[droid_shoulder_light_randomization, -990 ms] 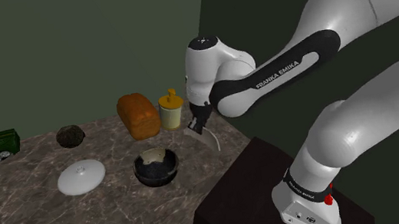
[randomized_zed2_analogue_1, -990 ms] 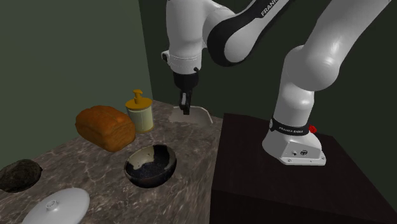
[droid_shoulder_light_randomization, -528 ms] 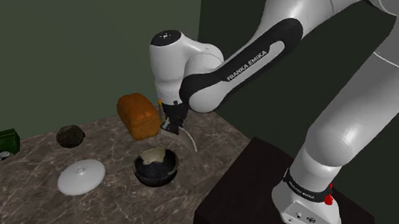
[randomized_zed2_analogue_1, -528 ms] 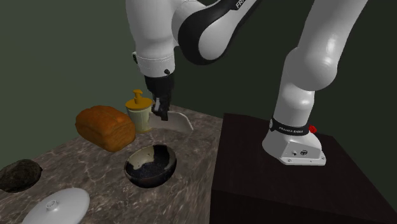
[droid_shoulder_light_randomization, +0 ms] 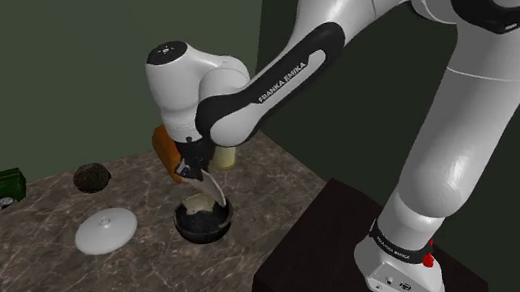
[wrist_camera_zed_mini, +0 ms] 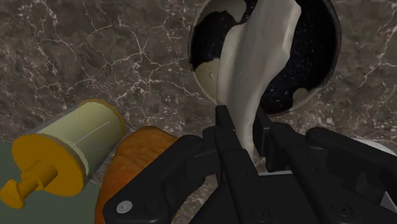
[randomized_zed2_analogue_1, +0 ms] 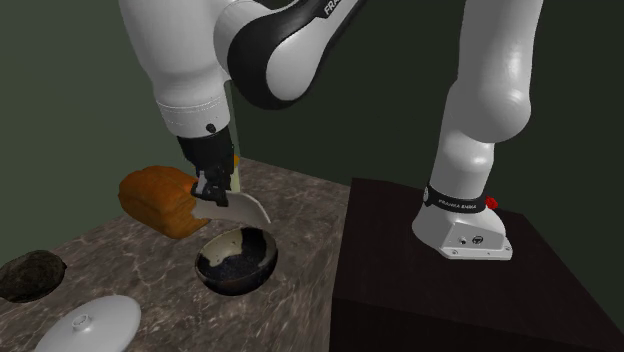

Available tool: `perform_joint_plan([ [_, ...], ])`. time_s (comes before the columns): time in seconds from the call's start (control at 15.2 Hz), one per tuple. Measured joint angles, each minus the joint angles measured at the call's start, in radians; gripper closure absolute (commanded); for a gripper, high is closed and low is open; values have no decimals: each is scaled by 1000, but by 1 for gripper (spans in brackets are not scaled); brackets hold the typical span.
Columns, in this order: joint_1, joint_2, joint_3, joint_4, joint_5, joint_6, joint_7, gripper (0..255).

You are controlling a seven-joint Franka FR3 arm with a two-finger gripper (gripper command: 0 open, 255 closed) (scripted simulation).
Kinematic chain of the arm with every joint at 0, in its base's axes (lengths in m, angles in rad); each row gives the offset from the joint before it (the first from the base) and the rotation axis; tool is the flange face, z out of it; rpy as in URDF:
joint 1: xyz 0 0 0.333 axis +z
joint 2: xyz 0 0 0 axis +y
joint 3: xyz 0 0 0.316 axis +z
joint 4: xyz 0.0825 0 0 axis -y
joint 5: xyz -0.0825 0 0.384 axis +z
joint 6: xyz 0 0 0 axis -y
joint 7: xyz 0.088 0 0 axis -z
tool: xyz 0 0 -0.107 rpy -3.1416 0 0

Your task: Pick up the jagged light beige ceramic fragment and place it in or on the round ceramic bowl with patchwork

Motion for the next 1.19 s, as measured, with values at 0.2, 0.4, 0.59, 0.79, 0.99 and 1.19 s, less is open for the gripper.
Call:
perform_joint_plan([
  [0.2, 5, 31, -5, -8, -33, 25, 31, 255],
  [0.4, 12, 66, -12, -12, -70, 50, 65, 255],
  [0.59, 18, 99, -22, -18, -106, 74, 96, 255],
  [0.79, 27, 137, -36, -21, -148, 100, 129, 255],
  [0.99, 31, 149, -40, -22, -162, 108, 142, 255],
  [1.19, 31, 151, -41, -21, -164, 109, 143, 255],
])
